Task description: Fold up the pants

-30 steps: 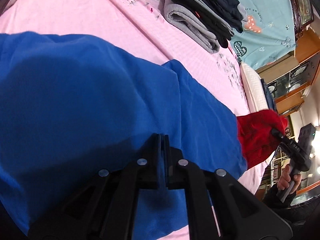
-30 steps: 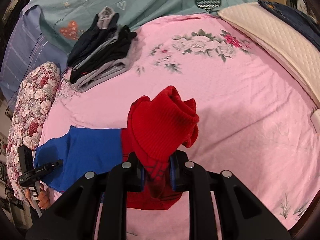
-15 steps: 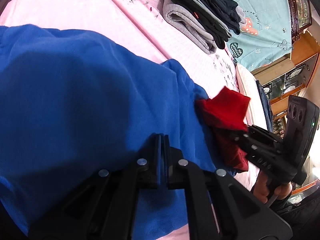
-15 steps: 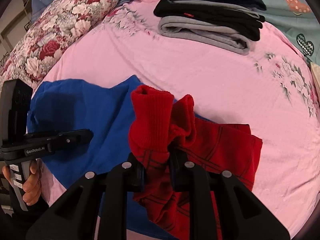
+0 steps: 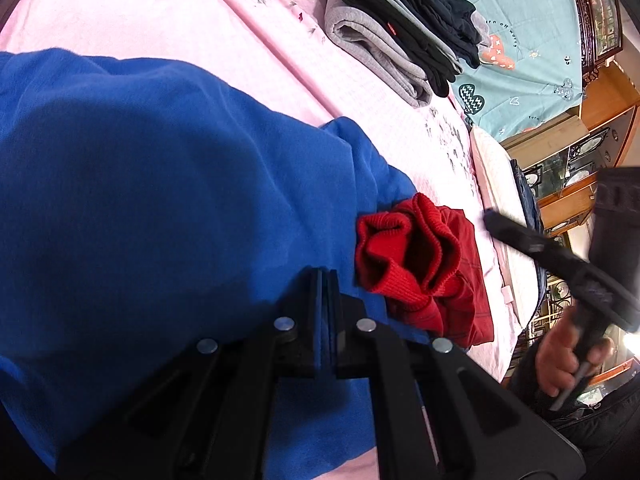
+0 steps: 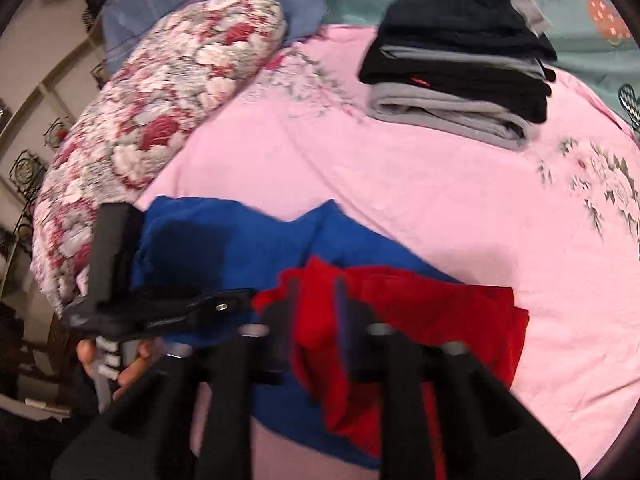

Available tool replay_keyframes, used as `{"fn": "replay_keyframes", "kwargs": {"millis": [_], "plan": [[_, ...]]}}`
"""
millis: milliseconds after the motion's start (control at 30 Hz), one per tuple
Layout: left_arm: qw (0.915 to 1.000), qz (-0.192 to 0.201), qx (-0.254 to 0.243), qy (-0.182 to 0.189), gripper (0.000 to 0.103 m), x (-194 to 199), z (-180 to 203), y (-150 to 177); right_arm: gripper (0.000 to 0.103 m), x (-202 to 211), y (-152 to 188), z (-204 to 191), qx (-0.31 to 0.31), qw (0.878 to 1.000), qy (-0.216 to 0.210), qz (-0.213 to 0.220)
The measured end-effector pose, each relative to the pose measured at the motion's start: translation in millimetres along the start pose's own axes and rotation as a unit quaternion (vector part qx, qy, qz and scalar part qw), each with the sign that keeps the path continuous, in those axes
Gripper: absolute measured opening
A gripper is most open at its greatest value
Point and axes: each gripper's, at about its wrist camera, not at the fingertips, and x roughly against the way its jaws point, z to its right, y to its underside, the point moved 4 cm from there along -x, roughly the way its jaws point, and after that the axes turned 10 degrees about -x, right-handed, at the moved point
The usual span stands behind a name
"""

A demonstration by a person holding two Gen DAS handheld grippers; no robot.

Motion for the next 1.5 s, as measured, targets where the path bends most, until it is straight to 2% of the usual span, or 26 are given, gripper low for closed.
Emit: {"fn": "replay_keyframes", "kwargs": {"millis": [100, 200, 267, 367, 433, 467, 500, 567, 633, 667, 733, 767, 800, 900, 967, 1033, 1133, 1267, 1400, 1500], "plan": [[1.0000, -0.001, 0.001, 0.000, 0.004, -1, 0, 0, 0.012, -32, 4, 7, -0.017, 0.999, -0.019, -0.046], [1.0000, -0.002, 0.002, 0.000, 0.004, -1, -1, 0, 0.009, -68, 16, 14, -0.029, 0.996, -0.015, -0.088], [1.0000, -0.001, 0.002, 0.001, 0.004, -1, -1, 0, 0.010, -63, 15, 10, -0.024, 0.996, -0.012, -0.079], [1.0000, 0.001, 0.002, 0.000, 0.004, -1, 0, 1, 0.013, -32, 8, 14, -0.028, 0.997, -0.042, -0.058], [1.0000, 0.003, 0.006, 0.004, 0.004, 0, -1, 1, 0.027, 3, 3, 28, -0.036, 0.999, -0.037, -0.009], [0.9999, 0.003, 0.009, 0.007, 0.004, 0, -2, 2, 0.043, 18, 2, 37, -0.039, 0.999, -0.023, 0.015], [0.9998, 0.003, 0.015, 0.013, 0.004, 0, -4, 2, 0.052, 36, 3, 49, -0.044, 0.998, -0.005, 0.043], [0.9996, 0.006, 0.023, 0.017, 0.004, 2, -6, 2, 0.053, 61, 11, 70, -0.056, 0.996, 0.012, 0.068], [0.9996, 0.013, 0.027, -0.001, 0.004, 8, -4, 4, 0.060, 76, 24, 95, -0.089, 0.994, 0.007, 0.067], [0.9995, 0.016, 0.022, -0.018, 0.006, 13, -1, 6, 0.060, 78, 30, 105, -0.104, 0.993, 0.000, 0.063], [0.9985, 0.025, 0.023, -0.042, 0.038, 30, 7, 9, 0.060, 82, 46, 119, -0.117, 0.992, -0.011, 0.047], [0.9977, 0.043, 0.026, -0.045, 0.069, 45, 11, 10, 0.060, 85, 50, 124, -0.119, 0.992, -0.011, 0.045], [0.9963, 0.065, 0.029, -0.048, 0.078, 61, 14, 11, 0.060, 88, 53, 127, -0.120, 0.992, -0.009, 0.049], [0.9885, 0.115, 0.058, -0.079, 0.081, 117, 13, 18, 0.060, 95, 59, 129, -0.124, 0.990, -0.024, 0.062], [0.9790, 0.127, 0.105, -0.120, 0.082, 144, -2, 25, 0.060, 98, 62, 129, -0.126, 0.989, -0.035, 0.069], [0.9711, 0.136, 0.149, -0.128, 0.082, 159, -19, 33, 0.060, 97, 67, 130, -0.125, 0.989, -0.048, 0.069], [0.9644, 0.128, 0.185, -0.139, 0.082, 159, -36, 39, 0.060, 93, 73, 132, -0.123, 0.989, -0.063, 0.059], [0.9647, 0.110, 0.202, -0.128, 0.082, 138, -43, 38, 0.060, 97, 78, 138, -0.133, 0.987, -0.066, 0.061], [0.9573, 0.083, 0.224, -0.162, 0.082, 115, -57, 35, 0.060, 107, 84, 153, -0.149, 0.984, -0.062, 0.079], [0.9548, 0.081, 0.233, -0.166, 0.082, 113, -63, 35, 0.060, 111, 88, 162, -0.162, 0.981, -0.058, 0.085]]}}
